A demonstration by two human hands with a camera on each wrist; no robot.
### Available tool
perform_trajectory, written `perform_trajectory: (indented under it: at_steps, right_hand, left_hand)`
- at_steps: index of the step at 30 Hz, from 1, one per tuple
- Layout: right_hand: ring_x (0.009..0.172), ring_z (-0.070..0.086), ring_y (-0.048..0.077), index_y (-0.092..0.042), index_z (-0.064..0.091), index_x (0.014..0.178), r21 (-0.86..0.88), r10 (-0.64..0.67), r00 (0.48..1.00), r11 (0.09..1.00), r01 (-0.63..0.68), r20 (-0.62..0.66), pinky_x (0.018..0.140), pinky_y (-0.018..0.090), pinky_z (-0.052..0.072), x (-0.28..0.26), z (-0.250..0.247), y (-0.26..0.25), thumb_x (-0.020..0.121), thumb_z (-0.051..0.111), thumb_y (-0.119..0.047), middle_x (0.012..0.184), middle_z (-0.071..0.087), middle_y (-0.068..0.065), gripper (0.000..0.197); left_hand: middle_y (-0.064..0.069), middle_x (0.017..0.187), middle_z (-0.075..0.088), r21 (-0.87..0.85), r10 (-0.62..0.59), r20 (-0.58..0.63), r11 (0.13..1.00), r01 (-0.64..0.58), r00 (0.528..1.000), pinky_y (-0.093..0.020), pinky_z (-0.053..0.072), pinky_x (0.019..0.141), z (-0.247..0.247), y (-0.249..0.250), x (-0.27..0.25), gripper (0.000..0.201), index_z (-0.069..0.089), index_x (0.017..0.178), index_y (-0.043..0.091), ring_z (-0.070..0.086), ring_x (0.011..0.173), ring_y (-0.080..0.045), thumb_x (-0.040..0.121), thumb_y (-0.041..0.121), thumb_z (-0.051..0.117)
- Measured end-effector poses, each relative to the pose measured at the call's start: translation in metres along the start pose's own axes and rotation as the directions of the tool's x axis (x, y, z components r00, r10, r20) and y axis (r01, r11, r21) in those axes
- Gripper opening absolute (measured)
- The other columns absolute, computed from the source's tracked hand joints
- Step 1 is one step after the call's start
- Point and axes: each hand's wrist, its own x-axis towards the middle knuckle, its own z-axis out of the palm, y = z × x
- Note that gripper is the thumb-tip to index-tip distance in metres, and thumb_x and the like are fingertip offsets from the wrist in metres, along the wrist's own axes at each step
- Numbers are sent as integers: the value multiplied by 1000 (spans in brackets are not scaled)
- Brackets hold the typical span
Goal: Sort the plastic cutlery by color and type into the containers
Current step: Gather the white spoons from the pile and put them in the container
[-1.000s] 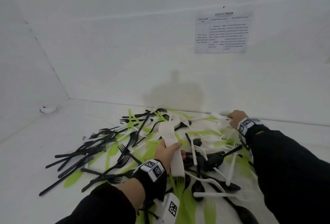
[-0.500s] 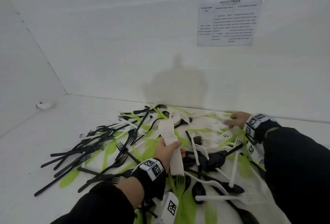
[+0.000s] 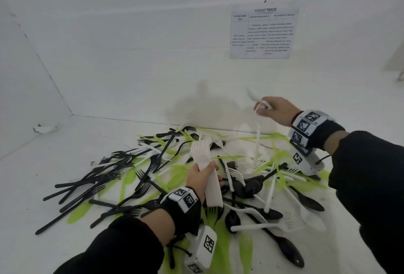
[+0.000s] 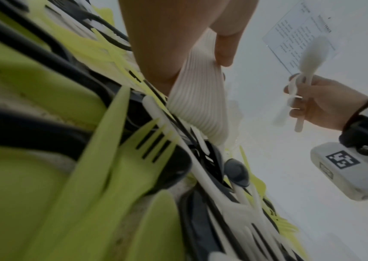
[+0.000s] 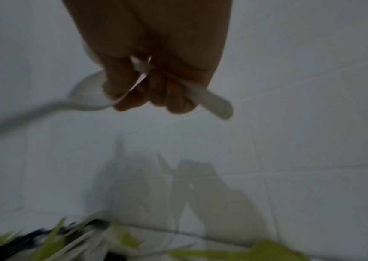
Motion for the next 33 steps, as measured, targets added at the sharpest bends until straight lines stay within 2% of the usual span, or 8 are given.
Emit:
perform_trajectory:
  at_steps: [4,9,14,18,22,26,30,33]
  right_hand:
    - [96,54,23,-5,61,109,-20,-25,983,999,29,183,74,25,32,-26,37,-26,92,55,-21,107,62,12,24]
    - [92,50,17,-9,59,110,90,56,989,993,-69,139,73,23,34,-52,81,-44,89,59,-22,102,60,5,25]
    - [97,53,19,-7,58,113,156,113,991,980,-124,76,77,22,35,-69,103,-52,87,59,-16,102,59,3,27]
    - [115,49,31,-2,51,126,200,236,971,950,-240,47,96,29,37,-84,122,-56,95,40,-13,121,49,19,34]
    - [87,59,30,-3,61,102,254,314,947,912,-322,72,79,39,49,-107,139,-64,95,44,-14,92,58,14,22]
    - [85,65,24,-7,62,111,438,345,934,828,-350,92,83,36,54,-124,149,-76,90,57,-23,98,68,11,27]
    - [86,64,20,-9,66,104,365,324,943,870,-331,83,87,34,52,-129,150,-79,84,65,-25,89,68,5,26]
    - [70,60,13,-6,63,107,438,317,941,834,-335,116,70,25,55,-131,149,-80,85,65,-20,77,61,-2,27]
  left_hand:
    - [-8,63,60,-37,-25,62,999,27,998,-30,52,47,9,5,-12,19,54,76,3,57,47,-20,93,13,57]
    - [-13,68,60,-25,-67,163,997,72,984,-33,54,49,15,0,-24,21,54,89,1,61,51,-26,91,21,60]
    - [-13,66,56,23,-37,185,999,33,982,-26,49,43,11,-10,-39,14,54,96,-3,57,42,-19,89,7,60]
    - [-12,64,62,40,36,77,998,-39,996,-26,50,45,6,-17,-40,19,56,101,-3,59,43,-18,86,6,64]
    - [-17,82,68,66,122,-55,991,-118,991,-38,57,61,-2,-19,-34,21,62,97,2,65,64,-27,80,9,72]
    - [-22,105,67,82,141,-103,988,-133,985,-52,52,87,-6,-17,-37,34,62,109,-2,65,94,-37,81,16,71]
    - [-12,91,65,112,87,-95,991,-76,992,-45,53,82,-10,-15,-41,17,58,100,6,63,84,-30,95,21,53]
    - [-14,91,66,119,83,-75,990,-73,994,-49,53,83,-19,-17,-38,16,60,104,3,64,84,-31,93,14,56]
